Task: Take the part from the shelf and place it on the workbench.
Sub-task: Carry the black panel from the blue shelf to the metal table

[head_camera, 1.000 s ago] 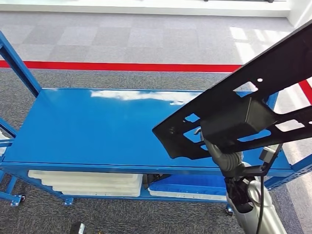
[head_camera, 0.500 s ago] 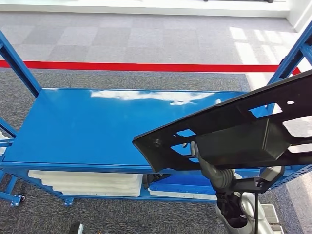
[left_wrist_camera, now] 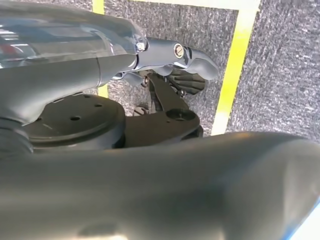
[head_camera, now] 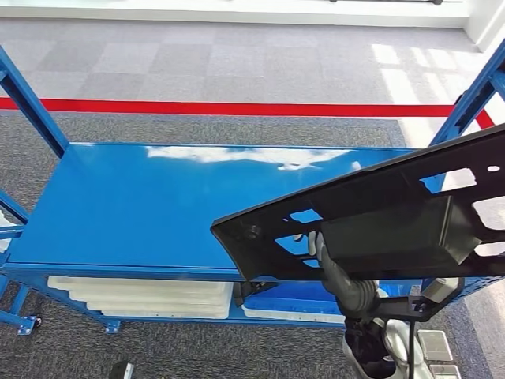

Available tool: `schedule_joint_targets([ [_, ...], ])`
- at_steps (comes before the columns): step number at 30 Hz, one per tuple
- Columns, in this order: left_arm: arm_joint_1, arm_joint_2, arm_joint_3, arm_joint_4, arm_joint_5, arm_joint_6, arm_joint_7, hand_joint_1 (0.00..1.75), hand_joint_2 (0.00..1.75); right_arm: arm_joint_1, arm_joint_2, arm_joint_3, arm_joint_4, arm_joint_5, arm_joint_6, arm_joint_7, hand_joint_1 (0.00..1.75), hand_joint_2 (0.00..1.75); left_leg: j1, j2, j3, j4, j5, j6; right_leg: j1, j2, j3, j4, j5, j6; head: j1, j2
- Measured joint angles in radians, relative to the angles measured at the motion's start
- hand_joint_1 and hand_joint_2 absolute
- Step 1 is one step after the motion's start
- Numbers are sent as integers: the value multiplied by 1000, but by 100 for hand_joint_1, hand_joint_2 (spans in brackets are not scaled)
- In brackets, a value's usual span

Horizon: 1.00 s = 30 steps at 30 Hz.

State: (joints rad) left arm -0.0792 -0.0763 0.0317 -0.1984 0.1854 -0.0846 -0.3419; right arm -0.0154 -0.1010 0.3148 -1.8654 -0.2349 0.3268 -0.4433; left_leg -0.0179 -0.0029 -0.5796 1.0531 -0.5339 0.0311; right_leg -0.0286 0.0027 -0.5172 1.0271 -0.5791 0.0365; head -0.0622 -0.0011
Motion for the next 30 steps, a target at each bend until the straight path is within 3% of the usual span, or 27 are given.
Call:
schedule_joint_targets([
  [2, 0, 0, 1, 0, 0, 1, 0, 0, 175, 7, 2, -3, -6, 3, -5, -7, 175, 175, 4, 3, 5, -15, 11, 14, 1, 0, -3, 13, -16, 5, 0, 0],
  [3, 0, 0, 1, 0, 0, 1, 0, 0, 175, 10, 2, -6, -8, 4, -6, -8, 175, 175, 8, 5, 6, -23, 16, 20, 2, 0, -14, 42, -39, 5, 0, 0],
  [5, 2, 0, 1, 0, 0, 1, 1, 0, 175, 16, 2, -10, -9, 4, -6, -8, 175, 175, 10, 8, 6, -28, 20, 25, 3, 0, -62, 155, -106, 5, 1, 0],
  [7, 6, 1, 2, 0, 0, 1, 1, 0, 175, 24, 2, -14, -9, 5, -6, -8, 175, 175, 11, 9, 6, -28, 20, 25, 1, 0, -103, 252, -135, 9, 1, 0],
  [8, 7, 1, 2, 0, 0, 1, 1, 0, 175, 27, 2, -16, -9, 5, -6, -8, 175, 175, 12, 10, 6, -27, 20, 24, 1, -1, -104, 255, -120, 11, 1, 0],
  [9, 7, 1, 2, 0, 0, 1, 1, 0, 175, 29, 2, -17, -9, 6, -6, -8, 175, 175, 13, 10, 6, -24, 20, 23, -1, -1, -87, 218, -86, 13, 1, 0],
  [10, 8, 0, 2, 0, 1, 1, 1, 0, 175, 30, 2, -18, -9, 7, -7, -8, 175, 175, 15, 10, 5, -21, 19, 20, -2, -2, -58, 154, -46, 15, 1, 0],
  [12, 7, 1, 3, 0, 1, 1, 1, 0, 175, 32, 2, -21, -10, 8, -9, -8, 175, 175, 14, 9, 2, -12, 17, 9, 0, -2, -8, 44, 3, 13, 1, 0],
  [16, 9, 1, 12, 0, 16, -10, 2, 0, 175, 36, 3, -29, -10, 10, -9, -8, 175, 175, 14, 7, -9, -4, 23, -17, 3, 0, -7, 12, 11, -7, 0, 0],
  [18, 9, 1, 22, 0, 34, -19, 8, 0, 175, 34, 3, -33, -7, 10, -2, -7, 175, 175, 17, 6, -22, 27, -14, -29, 0, -3, -19, 9, 20, -24, 0, 0],
  [21, 12, 1, 38, 0, 52, -22, 17, 0, 175, 34, 3, -40, 0, 11, 5, -4, 175, 175, 22, 6, -70, 186, -127, -43, 0, -10, -43, 9, 37, -40, -1, 0],
  [22, 14, 1, 42, 0, 54, -17, 21, 0, 175, 34, 3, -42, 3, 11, 6, -3, 175, 175, 24, 6, -79, 232, -147, -45, 2, -12, -51, 10, 42, -42, 0, 0],
  [23, 17, 1, 46, 0, 54, -12, 25, 0, 175, 34, 3, -43, 7, 11, 6, -2, 175, 175, 24, 6, -72, 246, -148, -45, 3, -13, -58, 10, 48, -42, 0, 0],
  [24, 20, 1, 49, 0, 54, -7, 28, 0, 175, 34, 3, -44, 10, 11, 6, -1, 175, 175, 24, 6, -47, 220, -131, -43, 4, -14, -64, 10, 53, -41, 0, 0],
  [27, 24, 2, 56, 0, 51, 9, 31, 0, 175, 34, 3, -47, 12, 14, 6, -1, 175, 175, 20, 4, 80, 18, -60, -24, 7, -15, -74, 10, 67, -32, 0, 0],
  [28, 25, 3, 57, 0, 50, 13, 31, 0, 175, 33, 3, -48, 13, 15, 6, 0, 175, 175, 16, 2, 105, -28, -50, -19, 7, -15, -76, 10, 72, -26, 0, 0],
  [30, 28, 4, 57, 0, 48, 17, 31, 0, 175, 32, 3, -49, 14, 20, 6, 5, 175, 175, 10, 1, 112, -53, -46, -15, 5, -16, -82, 9, 85, -11, 0, 0],
])
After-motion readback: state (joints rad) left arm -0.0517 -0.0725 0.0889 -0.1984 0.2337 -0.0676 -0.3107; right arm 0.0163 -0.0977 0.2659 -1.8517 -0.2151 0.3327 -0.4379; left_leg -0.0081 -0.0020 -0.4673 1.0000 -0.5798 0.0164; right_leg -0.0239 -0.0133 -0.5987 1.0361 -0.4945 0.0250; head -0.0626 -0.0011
